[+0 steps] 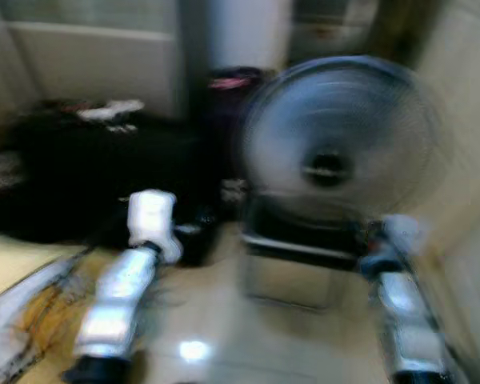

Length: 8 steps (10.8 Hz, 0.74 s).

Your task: Clean up the room

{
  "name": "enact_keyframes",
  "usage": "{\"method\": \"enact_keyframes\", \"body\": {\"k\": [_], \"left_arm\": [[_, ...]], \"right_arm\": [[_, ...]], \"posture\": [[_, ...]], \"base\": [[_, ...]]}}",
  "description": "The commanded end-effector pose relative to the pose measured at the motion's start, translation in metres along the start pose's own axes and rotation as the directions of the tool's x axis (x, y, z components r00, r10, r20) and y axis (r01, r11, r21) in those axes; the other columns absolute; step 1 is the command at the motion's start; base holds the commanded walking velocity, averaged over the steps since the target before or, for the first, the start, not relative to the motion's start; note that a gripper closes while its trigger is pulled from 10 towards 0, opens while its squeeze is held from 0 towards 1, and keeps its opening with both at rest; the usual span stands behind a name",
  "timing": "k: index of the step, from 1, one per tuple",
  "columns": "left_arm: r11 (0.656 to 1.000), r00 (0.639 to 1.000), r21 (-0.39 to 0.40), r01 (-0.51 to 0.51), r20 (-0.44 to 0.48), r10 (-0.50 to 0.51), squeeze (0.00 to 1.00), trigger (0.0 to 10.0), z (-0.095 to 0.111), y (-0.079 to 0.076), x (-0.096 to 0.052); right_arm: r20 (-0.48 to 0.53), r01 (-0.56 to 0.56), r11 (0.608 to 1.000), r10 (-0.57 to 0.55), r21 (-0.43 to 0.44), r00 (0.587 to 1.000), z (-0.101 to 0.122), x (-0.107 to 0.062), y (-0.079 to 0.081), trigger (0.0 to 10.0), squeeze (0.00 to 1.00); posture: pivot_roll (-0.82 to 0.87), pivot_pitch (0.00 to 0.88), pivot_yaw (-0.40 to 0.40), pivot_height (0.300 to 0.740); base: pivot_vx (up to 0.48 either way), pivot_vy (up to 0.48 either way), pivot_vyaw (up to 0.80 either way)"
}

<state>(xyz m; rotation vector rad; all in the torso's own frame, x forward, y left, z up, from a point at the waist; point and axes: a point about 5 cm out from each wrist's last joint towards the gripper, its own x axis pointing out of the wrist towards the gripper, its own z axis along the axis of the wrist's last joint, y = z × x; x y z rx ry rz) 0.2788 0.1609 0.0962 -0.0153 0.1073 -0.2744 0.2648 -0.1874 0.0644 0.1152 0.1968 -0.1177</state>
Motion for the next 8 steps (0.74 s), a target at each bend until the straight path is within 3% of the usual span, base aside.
{"method": "enact_keyframes", "body": {"k": [1, 4, 8], "left_arm": [[1.000, 1.000, -0.001, 0.024, 0.015, -0.024, 0.18, 10.0, 0.0039, -0.0074, 0.0038], [1.000, 1.000, 0.012, 0.005, -0.001, -0.005, 0.18, 10.0, -0.0002, -0.0043, 0.0039], [1.000, 1.000, 0.015, 0.007, -0.001, -0.007, 0.19, 10.0, -0.0003, -0.0047, 0.0037]], "right_arm": [[0.007, 0.027, 0.999, -0.026, -0.026, 1.000, 0.0028, -0.0001, -0.0087, 10.0, 0.00], [0.026, -0.017, 0.998, 0.018, -0.053, 1.000, 0.0067, 0.0015, -0.0002, 10.0, 0.00], [0.034, -0.013, 0.999, 0.015, -0.051, 0.999, 0.0074, 0.0003, -0.0009, 10.0, 0.00]], "posture": [[0.00, 0.000, 0.006, 0.740], [0.00, 0.000, 0.007, 0.740], [0.00, 0.000, 0.009, 0.740]], "base": [[0.292, 0.000, -0.80], [0.294, 0.000, 0.00], [0.325, 0.000, 0.00]]}}
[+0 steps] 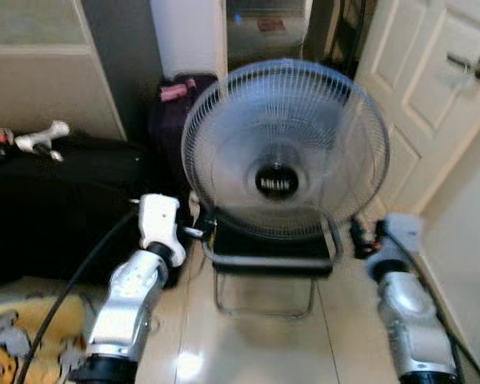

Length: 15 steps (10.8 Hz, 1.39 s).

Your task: Clean up the room

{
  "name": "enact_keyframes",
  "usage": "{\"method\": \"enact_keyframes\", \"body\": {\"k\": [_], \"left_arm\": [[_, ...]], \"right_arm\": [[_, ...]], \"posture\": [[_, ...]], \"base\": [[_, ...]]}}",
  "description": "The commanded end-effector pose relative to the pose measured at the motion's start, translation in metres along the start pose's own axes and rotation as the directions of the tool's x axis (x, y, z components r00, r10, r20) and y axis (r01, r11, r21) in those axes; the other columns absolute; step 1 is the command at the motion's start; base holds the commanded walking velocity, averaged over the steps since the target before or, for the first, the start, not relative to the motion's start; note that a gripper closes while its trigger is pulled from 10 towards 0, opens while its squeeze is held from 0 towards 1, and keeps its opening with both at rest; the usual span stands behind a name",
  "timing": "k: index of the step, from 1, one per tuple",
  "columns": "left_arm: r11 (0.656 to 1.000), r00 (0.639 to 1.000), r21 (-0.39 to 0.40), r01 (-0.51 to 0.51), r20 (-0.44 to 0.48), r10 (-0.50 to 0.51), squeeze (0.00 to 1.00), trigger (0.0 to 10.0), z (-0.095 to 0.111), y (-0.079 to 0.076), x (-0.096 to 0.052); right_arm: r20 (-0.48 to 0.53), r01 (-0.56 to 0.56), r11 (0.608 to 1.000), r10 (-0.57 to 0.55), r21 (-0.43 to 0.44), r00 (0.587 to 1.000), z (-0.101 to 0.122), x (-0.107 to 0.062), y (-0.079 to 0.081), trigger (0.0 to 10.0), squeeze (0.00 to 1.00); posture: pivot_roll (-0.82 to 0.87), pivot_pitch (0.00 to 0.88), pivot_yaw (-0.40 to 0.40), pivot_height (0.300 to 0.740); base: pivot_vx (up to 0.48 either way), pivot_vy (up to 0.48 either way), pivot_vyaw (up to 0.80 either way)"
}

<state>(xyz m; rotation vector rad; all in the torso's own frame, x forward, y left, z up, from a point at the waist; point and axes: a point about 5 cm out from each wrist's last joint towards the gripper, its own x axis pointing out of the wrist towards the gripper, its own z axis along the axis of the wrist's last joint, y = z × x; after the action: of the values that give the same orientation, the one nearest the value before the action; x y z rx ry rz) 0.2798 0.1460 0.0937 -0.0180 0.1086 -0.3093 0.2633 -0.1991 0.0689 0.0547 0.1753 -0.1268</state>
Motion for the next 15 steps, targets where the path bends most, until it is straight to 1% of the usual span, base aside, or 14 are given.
{"method": "enact_keyframes", "body": {"k": [1, 2, 3, 13, 14, 15], "left_arm": [[0.999, 0.999, 0.004, -0.043, 0.017, 0.043, 0.18, 10.0, 0.003, 0.010, -0.002], [0.999, 1.000, 0.017, -0.031, 0.007, 0.031, 0.18, 10.0, 0.003, 0.010, -0.002], [0.999, 1.000, 0.020, -0.029, 0.005, 0.029, 0.18, 10.0, 0.003, 0.010, -0.002], [0.999, 1.000, 0.020, -0.029, 0.005, 0.029, 0.18, 10.0, 0.003, 0.010, -0.002], [0.998, 1.000, 0.055, -0.020, -0.007, 0.021, 0.17, 10.0, 0.000, 0.016, -0.018], [0.998, 1.000, 0.056, -0.007, -0.009, 0.007, 0.17, 10.0, -0.002, 0.011, -0.022]], "right_arm": [[0.017, -0.023, 1.000, 0.023, 0.012, 1.000, 0.003, 0.001, 0.011, 10.0, 0.00], [0.001, 0.015, 1.000, -0.015, 0.010, 1.000, 0.001, 0.002, 0.009, 10.0, 0.00], [0.000, 0.028, 1.000, -0.028, 0.012, 1.000, 0.000, 0.002, 0.008, 10.0, 0.00], [0.000, 0.028, 1.000, -0.028, 0.012, 1.000, 0.000, 0.002, 0.008, 10.0, 0.00], [-0.004, -0.123, 0.990, 0.123, -0.072, 0.992, -0.003, -0.017, 0.027, 10.0, 0.00], [-0.015, -0.206, 0.970, 0.206, -0.130, 0.978, -0.005, -0.031, 0.033, 10.0, 0.00]], "posture": [[0.00, 0.000, 0.011, 0.740], [0.00, 0.000, 0.014, 0.740], [0.00, 0.000, 0.014, 0.740], [0.00, 0.000, 0.014, 0.740], [0.00, 0.000, -0.030, 0.740], [-0.04, 0.000, -0.026, 0.740]], "base": [[0.000, 0.000, 0.00], [0.000, 0.000, 0.00], [0.000, 0.000, 0.00], [0.000, 0.000, 0.00], [0.000, 0.000, 0.00], [0.000, 0.000, 0.00]]}}
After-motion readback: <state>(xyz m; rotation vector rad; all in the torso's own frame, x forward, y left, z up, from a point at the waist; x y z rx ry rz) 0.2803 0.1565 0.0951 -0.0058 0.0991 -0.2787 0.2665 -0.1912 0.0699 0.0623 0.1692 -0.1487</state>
